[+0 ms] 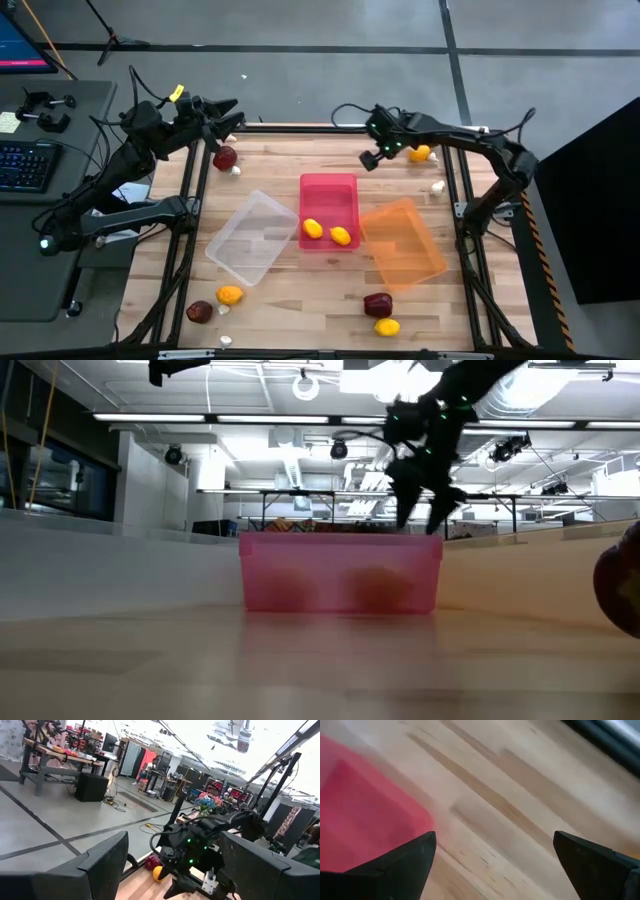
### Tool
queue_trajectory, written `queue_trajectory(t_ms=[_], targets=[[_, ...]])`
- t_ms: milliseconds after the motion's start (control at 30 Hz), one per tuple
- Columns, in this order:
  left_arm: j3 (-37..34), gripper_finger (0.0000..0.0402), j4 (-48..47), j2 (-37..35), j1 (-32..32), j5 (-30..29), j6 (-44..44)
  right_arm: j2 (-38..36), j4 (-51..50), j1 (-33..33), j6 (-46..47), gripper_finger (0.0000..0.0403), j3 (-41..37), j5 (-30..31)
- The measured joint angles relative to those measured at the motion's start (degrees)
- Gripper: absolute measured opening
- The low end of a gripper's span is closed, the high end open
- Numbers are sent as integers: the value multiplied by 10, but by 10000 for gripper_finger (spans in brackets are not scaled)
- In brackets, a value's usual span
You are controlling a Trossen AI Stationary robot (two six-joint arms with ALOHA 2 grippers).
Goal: Sort produce into baskets
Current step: Put the yellow lemon into the red bin
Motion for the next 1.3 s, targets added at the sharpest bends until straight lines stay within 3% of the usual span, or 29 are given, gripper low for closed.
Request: queue_trajectory(t_ms=[267,600,1133,1300], targets=[[0,298,26,0,0,-1,0,-96,110,-70,275,392,-167,115],[0,298,44,0,0,-9,2,-78,117,-98,428,392,-208,304],[0,298,43,0,0,-9,4,25,124,-131,435,392,-207,272],[0,298,43,0,0,-9,4,34,127,-131,380,391,-207,266]])
